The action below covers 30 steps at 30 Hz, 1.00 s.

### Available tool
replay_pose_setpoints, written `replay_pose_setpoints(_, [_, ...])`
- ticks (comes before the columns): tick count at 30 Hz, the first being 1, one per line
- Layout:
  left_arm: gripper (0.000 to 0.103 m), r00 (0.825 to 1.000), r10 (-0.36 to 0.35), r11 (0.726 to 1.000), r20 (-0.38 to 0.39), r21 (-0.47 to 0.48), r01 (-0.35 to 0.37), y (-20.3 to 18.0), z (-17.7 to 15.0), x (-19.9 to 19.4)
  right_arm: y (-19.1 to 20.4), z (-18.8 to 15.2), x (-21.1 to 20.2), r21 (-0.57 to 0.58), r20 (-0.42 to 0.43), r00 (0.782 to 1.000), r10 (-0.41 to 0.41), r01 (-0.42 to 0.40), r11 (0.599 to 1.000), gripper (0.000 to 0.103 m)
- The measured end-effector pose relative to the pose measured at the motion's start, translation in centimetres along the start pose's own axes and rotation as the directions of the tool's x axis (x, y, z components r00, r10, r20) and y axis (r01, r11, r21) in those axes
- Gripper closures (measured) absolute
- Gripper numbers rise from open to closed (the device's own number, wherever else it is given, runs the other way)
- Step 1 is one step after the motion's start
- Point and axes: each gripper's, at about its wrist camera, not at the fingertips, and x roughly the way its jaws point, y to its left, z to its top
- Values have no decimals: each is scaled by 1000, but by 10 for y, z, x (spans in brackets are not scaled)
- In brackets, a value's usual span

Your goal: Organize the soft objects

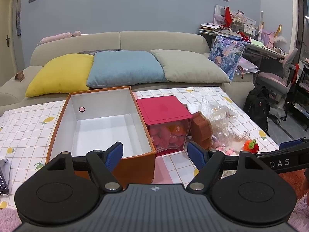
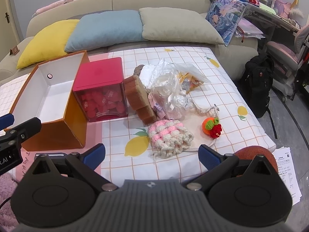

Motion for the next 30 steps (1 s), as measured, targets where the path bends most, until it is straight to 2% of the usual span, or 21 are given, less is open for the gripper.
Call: replay_pose_setpoints(30, [14,999,-15,1000,-30,0,15,-2,-2,3,1,0,8,1,-38,999,-15,15,1000,3])
